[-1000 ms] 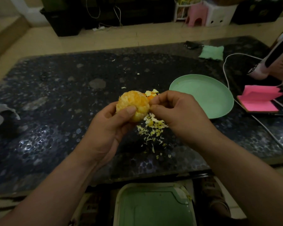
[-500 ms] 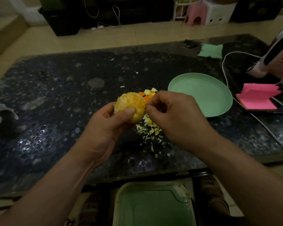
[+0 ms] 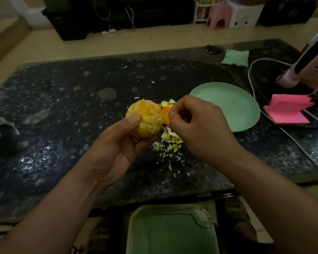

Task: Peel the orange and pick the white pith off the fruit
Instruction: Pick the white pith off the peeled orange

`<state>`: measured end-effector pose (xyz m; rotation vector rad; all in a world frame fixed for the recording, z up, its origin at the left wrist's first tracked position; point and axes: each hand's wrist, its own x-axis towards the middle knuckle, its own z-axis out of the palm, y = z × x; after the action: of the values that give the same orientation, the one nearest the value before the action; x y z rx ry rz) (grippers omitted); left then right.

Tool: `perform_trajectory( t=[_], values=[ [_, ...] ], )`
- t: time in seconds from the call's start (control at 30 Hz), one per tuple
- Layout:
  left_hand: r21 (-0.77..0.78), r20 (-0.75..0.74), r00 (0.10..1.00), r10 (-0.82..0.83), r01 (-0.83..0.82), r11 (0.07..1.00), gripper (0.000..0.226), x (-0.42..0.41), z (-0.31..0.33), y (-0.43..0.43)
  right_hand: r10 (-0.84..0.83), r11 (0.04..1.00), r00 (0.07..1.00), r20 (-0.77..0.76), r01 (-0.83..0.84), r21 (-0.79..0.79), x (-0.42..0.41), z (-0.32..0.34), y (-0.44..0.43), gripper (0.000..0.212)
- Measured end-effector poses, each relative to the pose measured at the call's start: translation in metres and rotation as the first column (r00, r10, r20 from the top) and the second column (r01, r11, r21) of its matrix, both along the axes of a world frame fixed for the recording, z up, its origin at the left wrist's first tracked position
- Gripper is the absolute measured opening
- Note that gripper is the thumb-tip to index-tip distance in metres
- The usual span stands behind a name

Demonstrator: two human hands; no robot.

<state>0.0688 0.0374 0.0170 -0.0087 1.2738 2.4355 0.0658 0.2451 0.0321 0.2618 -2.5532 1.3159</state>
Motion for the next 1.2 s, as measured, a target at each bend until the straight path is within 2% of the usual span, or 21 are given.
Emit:
perform_trajectory(
  t=[0.17, 0.3, 0.47, 0.7, 0.87, 1.03, 1.2],
  values=[
    [0.032, 0.039, 0.999, -0.003, 0.002, 0.999, 0.074, -0.001, 0.0, -0.004, 0.01, 1.0, 0.999, 0.044, -0.009, -0.009, -0.002, 0.0, 0.002, 0.013],
    [0.004, -0.039, 0.996, -0.078, 0.078, 0.997, 0.067, -0.003, -0.002, -0.008, 0.063, 0.998, 0.998, 0.008, -0.063, -0.008, 0.001, 0.003, 0.001, 0.005],
    [-0.056, -0.078, 0.994, -0.075, 0.071, 0.996, 0.082, -0.005, -0.004, -0.012, 0.125, 0.992, 0.992, 0.004, -0.125, -0.02, 0.005, 0.005, 0.001, 0.005],
    [-0.179, -0.117, 0.993, 0.007, -0.028, 0.983, 0.058, -0.007, -0.006, -0.012, 0.129, 0.991, 0.992, 0.001, -0.129, -0.03, 0.005, 0.009, 0.003, 0.007],
    [-0.315, -0.173, 0.985, -0.009, -0.046, 0.948, 0.055, -0.005, -0.006, -0.012, 0.132, 0.991, 0.991, -0.003, -0.132, -0.006, 0.004, 0.01, 0.006, 0.005],
    [-0.424, -0.226, 0.973, -0.054, -0.049, 0.904, 0.06, -0.005, -0.005, -0.013, 0.147, 0.982, 0.989, -0.013, -0.145, 0.12, 0.004, 0.009, 0.011, 0.008],
    [-0.557, -0.286, 0.952, -0.107, -0.074, 0.827, 0.062, -0.004, -0.002, -0.01, 0.166, 0.934, 0.983, -0.081, -0.13, 0.332, 0.003, 0.007, 0.013, 0.009]
  ],
)
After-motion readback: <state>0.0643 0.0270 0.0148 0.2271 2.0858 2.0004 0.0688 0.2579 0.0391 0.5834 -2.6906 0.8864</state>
